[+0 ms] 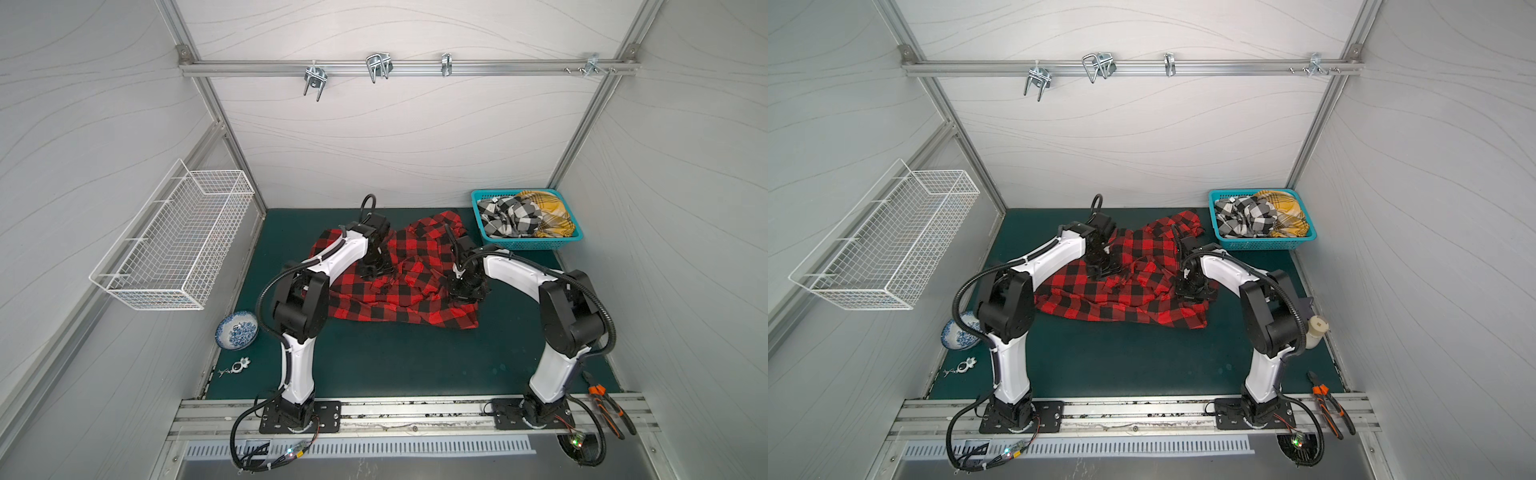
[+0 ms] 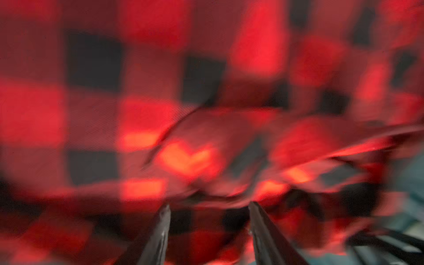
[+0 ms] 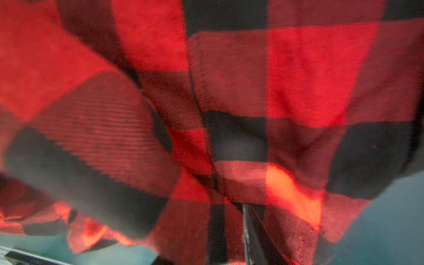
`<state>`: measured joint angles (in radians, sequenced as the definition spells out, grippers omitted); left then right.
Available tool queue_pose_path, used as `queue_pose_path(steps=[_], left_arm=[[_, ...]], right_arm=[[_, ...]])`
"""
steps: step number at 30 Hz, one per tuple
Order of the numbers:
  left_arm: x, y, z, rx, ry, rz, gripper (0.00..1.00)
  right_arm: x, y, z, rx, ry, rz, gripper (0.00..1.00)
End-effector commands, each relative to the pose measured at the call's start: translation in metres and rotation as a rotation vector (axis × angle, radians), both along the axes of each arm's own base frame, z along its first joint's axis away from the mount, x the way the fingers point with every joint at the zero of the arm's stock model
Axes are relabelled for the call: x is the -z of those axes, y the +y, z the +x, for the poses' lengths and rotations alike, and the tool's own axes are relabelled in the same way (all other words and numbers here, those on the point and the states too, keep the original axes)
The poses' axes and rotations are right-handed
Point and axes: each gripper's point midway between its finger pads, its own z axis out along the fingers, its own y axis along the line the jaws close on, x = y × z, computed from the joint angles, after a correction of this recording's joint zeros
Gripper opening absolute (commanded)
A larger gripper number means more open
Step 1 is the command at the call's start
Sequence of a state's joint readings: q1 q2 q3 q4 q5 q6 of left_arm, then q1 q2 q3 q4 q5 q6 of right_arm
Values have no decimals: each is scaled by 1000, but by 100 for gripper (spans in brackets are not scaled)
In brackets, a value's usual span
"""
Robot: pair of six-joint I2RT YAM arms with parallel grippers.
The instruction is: Fold and stack the long sleeve shirts
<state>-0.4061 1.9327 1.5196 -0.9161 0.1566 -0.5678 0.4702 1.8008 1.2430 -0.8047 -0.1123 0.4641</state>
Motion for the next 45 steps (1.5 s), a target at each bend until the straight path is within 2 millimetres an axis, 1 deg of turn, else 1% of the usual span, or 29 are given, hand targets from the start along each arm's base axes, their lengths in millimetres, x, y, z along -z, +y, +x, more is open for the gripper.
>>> queue_pose_path(steps=[1, 3, 5, 6, 8, 10, 12, 13, 15, 16, 18, 20, 22, 24, 27, 31, 34, 35, 40, 41, 42, 45], left_arm=[[-15, -12, -17, 130, -76, -52, 61], [-6, -16, -20, 141, -67, -79, 71], [0, -19, -16, 152, -67, -87, 77], [2, -18, -16, 150, -57, -78, 78], [-2, -11, -18, 141, -66, -42, 76], [-9, 16, -20, 84, -101, 35, 76], [-14, 63, -27, -59, -82, 97, 75], [-15, 91, -30, -155, -59, 110, 73], [-11, 138, -37, -325, -19, 100, 73], [-8, 154, -38, -396, -2, 66, 73], [-4, 169, -32, -466, 13, -7, 72], [0, 171, -19, -480, 10, -60, 71], [6, 174, -8, -478, 24, -46, 69], [16, 175, -2, -492, 54, -39, 67], [29, 176, 3, -501, 84, -30, 66], [37, 175, 7, -511, 100, -35, 63], [43, 178, 8, -511, 112, -14, 53], [45, 178, 8, -509, 114, -11, 47], [42, 182, 10, -520, 108, 8, 10], [39, 183, 10, -524, 104, 14, 2], [37, 185, 10, -526, 97, 23, 0], [22, 191, 7, -538, 66, 57, 0]], right_arm=[[-5, -7, -4, 10, 14, -16, 39], [-7, -7, -5, 9, 12, -13, 40], [-8, -7, -8, 7, 17, -10, 41], [-8, -8, -9, 5, 20, -11, 41], [-11, -9, -10, 1, 13, -13, 42], [-12, -11, -11, -2, 6, -17, 41], [-8, -10, -10, -7, 12, -17, 38], [-5, -9, -10, -8, 19, -14, 35], [-2, -6, -9, -8, 24, -5, 31], [-2, -4, -9, -8, 25, -3, 30], [-2, -2, -9, -13, 21, 4, 28], [-3, 0, -9, -22, 16, 5, 27], [-4, 1, -9, -32, 12, 3, 24], [-5, 2, -10, -39, 10, 3, 21], [-7, 2, -9, -40, 6, 6, 18], [-10, 4, -8, -43, -1, 7, 16], [-10, 4, -9, -42, 0, 2, 14], [-10, 4, -9, -42, 1, 2, 13], [-11, 3, -9, -43, -4, -7, 4], [-11, 3, -9, -44, -4, -7, 0], [-13, 3, -8, -46, -9, -5, 0], [-19, 2, -3, -49, -38, -12, 0]])
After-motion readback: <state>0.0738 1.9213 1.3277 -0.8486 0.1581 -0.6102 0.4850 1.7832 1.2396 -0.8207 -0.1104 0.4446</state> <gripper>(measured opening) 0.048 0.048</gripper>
